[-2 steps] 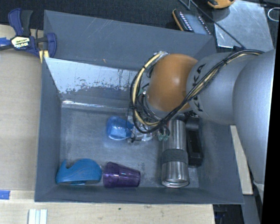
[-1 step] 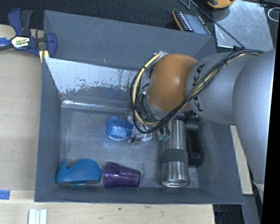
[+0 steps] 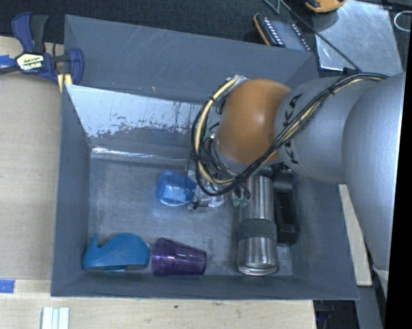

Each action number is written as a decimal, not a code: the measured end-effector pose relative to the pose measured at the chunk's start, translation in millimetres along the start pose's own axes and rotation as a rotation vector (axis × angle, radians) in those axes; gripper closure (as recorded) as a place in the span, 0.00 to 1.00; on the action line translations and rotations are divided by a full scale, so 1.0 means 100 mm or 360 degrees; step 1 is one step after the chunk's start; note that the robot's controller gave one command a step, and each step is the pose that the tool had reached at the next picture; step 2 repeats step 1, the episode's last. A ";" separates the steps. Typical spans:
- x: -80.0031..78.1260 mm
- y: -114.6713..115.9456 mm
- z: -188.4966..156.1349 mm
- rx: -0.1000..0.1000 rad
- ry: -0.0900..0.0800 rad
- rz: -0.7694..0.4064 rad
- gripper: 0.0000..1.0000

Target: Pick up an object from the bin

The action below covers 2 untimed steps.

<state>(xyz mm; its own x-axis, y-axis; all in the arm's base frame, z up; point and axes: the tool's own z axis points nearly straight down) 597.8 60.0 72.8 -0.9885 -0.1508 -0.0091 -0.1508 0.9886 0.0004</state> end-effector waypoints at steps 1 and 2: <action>-0.02 0.00 -0.04 0.0000 -0.0010 -0.0004 1.00; -0.02 0.00 -0.04 0.0000 -0.0010 -0.0004 1.00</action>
Offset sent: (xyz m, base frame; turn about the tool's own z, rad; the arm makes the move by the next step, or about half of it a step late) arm 0.0000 0.0000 0.0000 0.0000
